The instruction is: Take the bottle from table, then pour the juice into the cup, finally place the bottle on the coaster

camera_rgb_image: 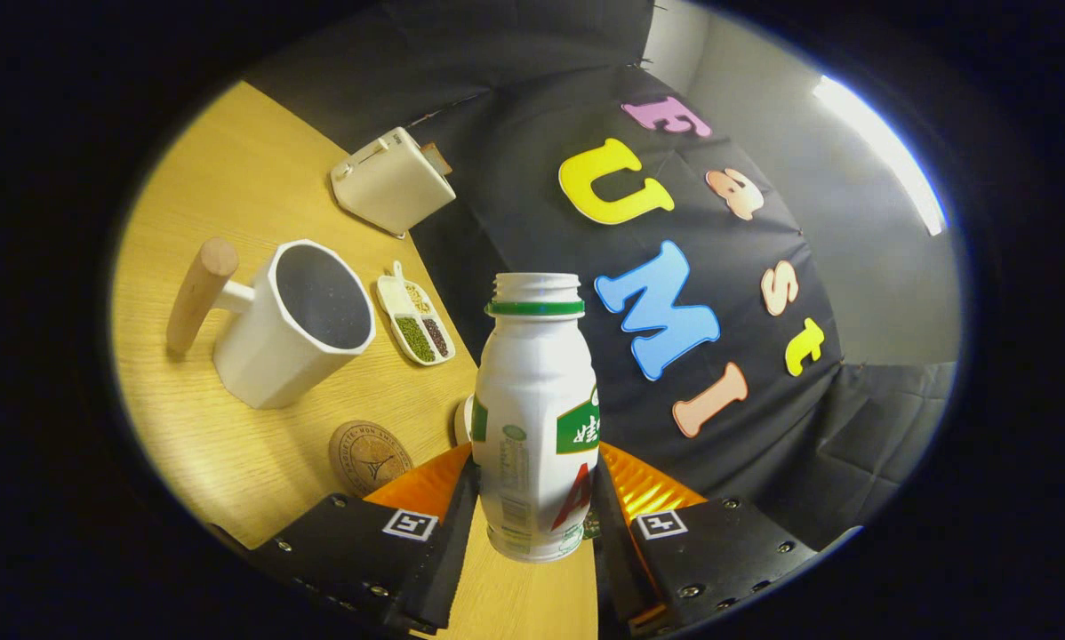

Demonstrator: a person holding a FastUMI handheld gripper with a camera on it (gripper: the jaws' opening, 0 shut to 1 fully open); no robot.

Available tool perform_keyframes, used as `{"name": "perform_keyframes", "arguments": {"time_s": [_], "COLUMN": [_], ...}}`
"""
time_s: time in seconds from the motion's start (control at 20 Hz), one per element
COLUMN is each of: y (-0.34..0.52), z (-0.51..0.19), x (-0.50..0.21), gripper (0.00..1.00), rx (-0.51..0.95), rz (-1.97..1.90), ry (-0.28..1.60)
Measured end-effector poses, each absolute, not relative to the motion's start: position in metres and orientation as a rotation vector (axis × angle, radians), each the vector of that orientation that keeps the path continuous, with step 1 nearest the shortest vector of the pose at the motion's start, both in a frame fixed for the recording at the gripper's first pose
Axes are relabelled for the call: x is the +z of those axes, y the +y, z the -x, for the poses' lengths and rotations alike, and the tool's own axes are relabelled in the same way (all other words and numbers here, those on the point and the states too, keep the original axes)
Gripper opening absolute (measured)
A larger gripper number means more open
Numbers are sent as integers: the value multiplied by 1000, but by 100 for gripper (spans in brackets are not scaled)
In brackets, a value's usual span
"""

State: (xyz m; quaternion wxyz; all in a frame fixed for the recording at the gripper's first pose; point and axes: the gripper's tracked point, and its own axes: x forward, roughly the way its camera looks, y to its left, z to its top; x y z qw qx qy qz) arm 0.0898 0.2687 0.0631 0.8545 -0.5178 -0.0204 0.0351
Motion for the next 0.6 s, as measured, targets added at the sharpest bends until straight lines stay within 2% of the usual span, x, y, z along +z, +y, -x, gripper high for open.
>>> {"name": "perform_keyframes", "arguments": {"time_s": [0.6], "y": [273], "z": [-85], "x": [83], "gripper": [66], "rx": [-13], "rz": [1390], "ry": [-118]}}
